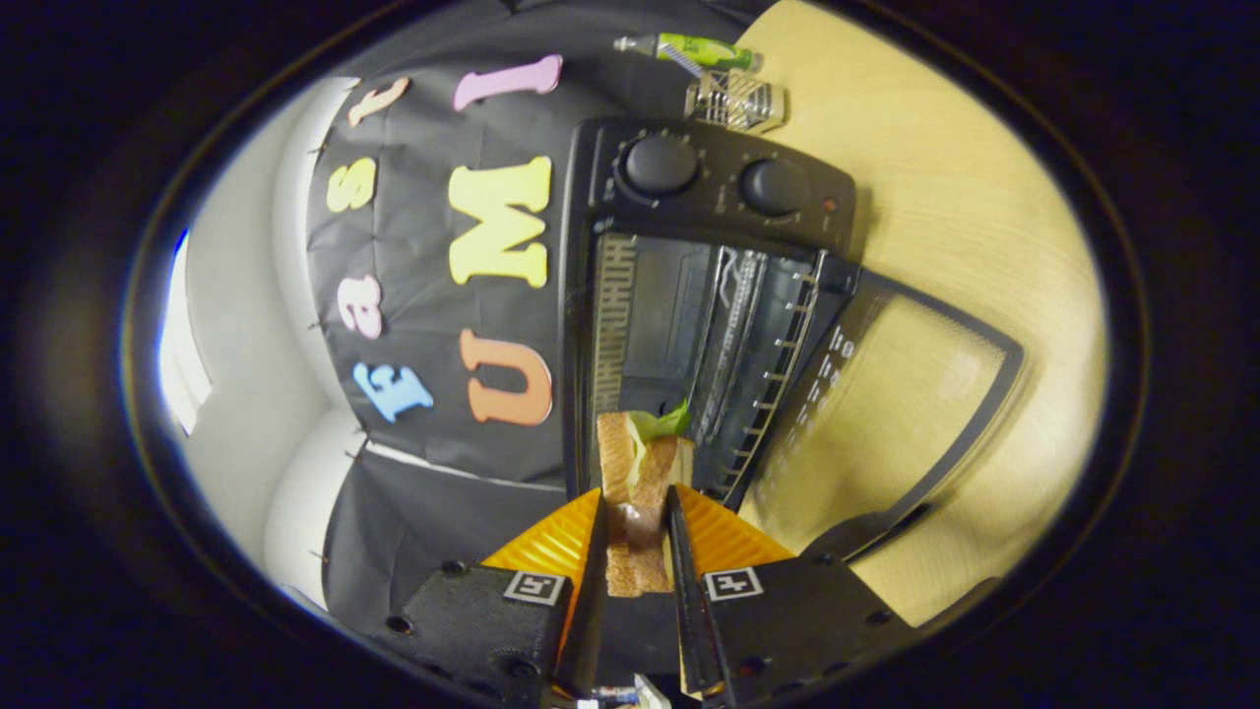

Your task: Open the toaster oven, put the food inside, and close the toaster oven door.

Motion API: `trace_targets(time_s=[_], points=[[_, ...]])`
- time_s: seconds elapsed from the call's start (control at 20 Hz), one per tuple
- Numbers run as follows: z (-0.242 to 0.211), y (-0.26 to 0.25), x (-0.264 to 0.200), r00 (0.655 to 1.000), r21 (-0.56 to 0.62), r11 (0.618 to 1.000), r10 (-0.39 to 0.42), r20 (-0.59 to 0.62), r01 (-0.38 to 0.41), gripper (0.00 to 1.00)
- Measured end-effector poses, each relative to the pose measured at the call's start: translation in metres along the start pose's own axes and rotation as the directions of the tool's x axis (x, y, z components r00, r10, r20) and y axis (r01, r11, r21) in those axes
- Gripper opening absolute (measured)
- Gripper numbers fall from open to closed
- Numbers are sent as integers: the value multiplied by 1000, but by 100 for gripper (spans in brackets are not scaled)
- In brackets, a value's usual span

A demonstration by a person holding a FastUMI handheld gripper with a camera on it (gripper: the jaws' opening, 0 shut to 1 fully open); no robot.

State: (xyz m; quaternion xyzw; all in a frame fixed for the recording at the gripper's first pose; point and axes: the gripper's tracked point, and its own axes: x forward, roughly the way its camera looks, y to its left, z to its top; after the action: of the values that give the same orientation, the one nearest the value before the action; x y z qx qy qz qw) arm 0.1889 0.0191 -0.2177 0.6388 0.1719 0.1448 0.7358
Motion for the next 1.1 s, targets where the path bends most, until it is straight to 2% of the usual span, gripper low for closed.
trace_targets(time_s=[0.05,0.25,0.35,0.65,0.8,1.0,1.1], points=[[11,-11,6,999,17,1000,-23,39,23,38],[32,-24,31,996,108,994,-30,87,20,38],[33,-35,43,992,89,994,-77,103,68,38],[25,-25,53,984,-121,978,-158,86,168,38],[25,-17,61,975,-282,934,-201,89,219,38],[26,-19,83,969,-406,881,-239,60,242,40],[31,-25,92,965,-477,841,-250,77,256,42]])
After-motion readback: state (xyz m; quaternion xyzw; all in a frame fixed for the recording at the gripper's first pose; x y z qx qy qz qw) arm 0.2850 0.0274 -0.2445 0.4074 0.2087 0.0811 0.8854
